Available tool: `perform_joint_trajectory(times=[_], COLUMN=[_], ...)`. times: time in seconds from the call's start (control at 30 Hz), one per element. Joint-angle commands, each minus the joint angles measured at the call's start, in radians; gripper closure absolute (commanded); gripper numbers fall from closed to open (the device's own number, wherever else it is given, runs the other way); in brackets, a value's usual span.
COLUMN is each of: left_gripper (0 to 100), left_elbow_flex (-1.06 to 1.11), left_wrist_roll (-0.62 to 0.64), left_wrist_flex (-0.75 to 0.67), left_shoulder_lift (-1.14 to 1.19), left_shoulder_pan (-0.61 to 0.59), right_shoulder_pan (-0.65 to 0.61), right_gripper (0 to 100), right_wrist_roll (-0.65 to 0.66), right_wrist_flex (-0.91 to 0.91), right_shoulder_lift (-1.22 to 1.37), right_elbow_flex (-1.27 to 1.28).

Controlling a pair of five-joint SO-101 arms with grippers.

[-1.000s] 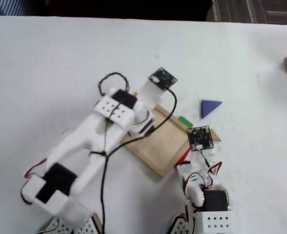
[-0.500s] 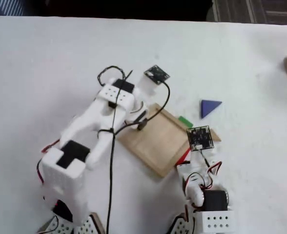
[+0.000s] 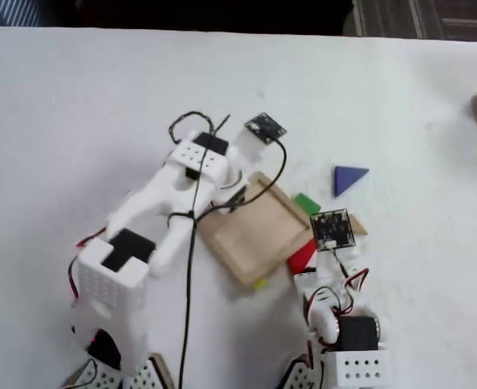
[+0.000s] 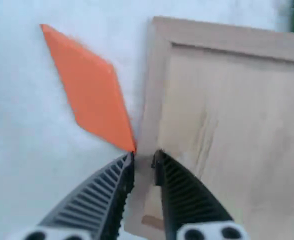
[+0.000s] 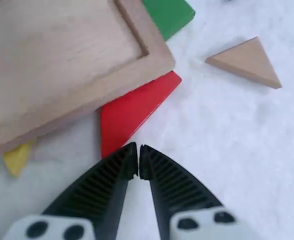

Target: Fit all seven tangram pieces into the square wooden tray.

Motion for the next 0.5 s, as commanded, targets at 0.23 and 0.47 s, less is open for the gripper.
perform_joint_trajectory(times=[0.23,0.47], left_gripper=[97,97], left_elbow_flex=[-0.009,-0.009], left_wrist_roll=[0.000,0.000], left_wrist_flex=[0.054,0.078], left_shoulder_lift=[0.004,0.002], left_shoulder_pan=[0.001,-0.099], right_shoulder_pan=[0.004,0.004], right_gripper=[98.1,98.1], right_wrist_roll=[-0.006,-0.006], right_wrist_flex=[0.007,0.007], right_shoulder_lift=[-0.012,-0.012], right_elbow_flex=[0.008,0.008])
